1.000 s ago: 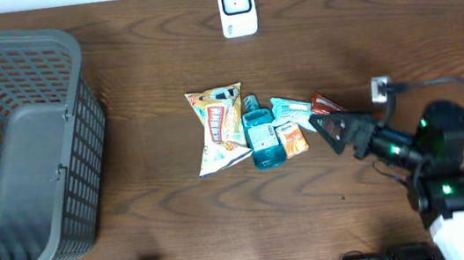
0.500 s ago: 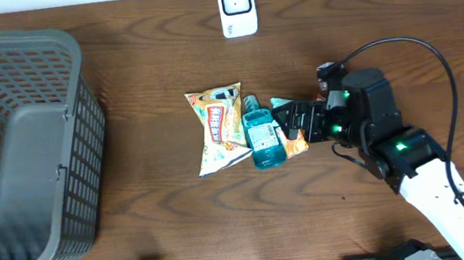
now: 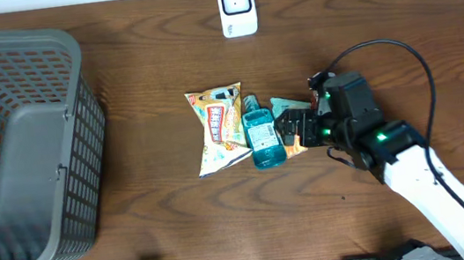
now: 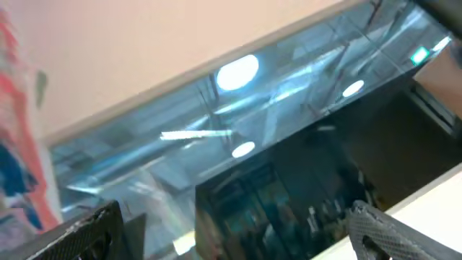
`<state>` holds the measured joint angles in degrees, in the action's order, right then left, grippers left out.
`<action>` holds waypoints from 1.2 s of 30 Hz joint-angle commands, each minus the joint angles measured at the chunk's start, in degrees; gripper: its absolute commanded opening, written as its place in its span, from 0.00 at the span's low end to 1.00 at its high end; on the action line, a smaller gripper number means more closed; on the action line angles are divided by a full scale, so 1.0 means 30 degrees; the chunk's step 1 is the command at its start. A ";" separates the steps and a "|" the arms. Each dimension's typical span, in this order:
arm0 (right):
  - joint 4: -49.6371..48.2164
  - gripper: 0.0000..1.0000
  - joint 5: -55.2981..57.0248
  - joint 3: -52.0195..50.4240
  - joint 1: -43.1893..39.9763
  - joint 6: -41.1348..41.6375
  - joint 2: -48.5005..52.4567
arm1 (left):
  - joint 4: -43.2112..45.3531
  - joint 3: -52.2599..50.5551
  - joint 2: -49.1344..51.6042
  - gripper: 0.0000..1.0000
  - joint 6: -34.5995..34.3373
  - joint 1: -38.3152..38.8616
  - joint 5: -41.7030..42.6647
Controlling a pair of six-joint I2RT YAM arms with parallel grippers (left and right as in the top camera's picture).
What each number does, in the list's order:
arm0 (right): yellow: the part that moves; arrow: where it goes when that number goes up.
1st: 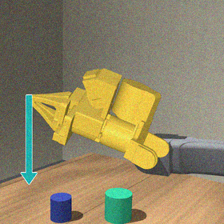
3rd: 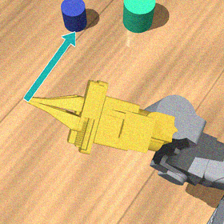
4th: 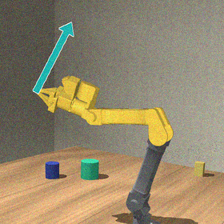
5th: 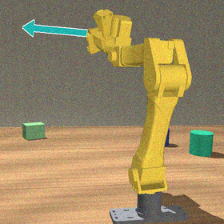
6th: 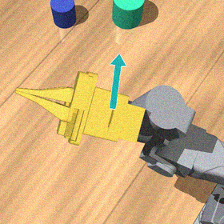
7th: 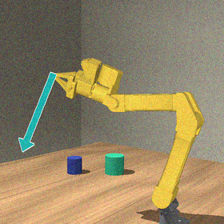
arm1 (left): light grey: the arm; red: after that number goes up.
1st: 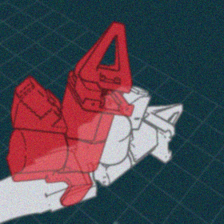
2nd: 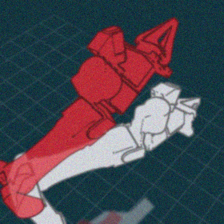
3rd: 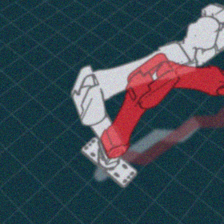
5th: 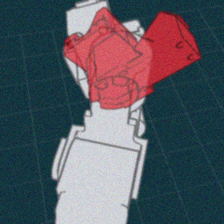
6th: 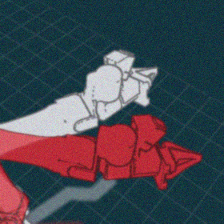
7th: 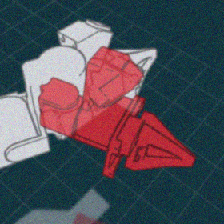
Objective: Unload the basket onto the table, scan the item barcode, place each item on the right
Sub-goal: 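Reach the right gripper over the items toward the teal mouthwash bottle, then close the right gripper around the mouthwash bottle neck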
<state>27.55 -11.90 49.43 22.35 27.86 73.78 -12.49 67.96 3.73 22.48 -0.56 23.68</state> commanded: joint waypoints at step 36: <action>-0.2127 0.97 0.0444 0.7679 0.1188 -0.0736 1.1759 | 0.4051 -1.1737 -0.1188 0.99 -0.7817 -0.1712 -0.2477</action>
<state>21.37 -10.72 71.57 25.87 26.48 106.67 -1.48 33.89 0.27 4.38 -7.90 9.43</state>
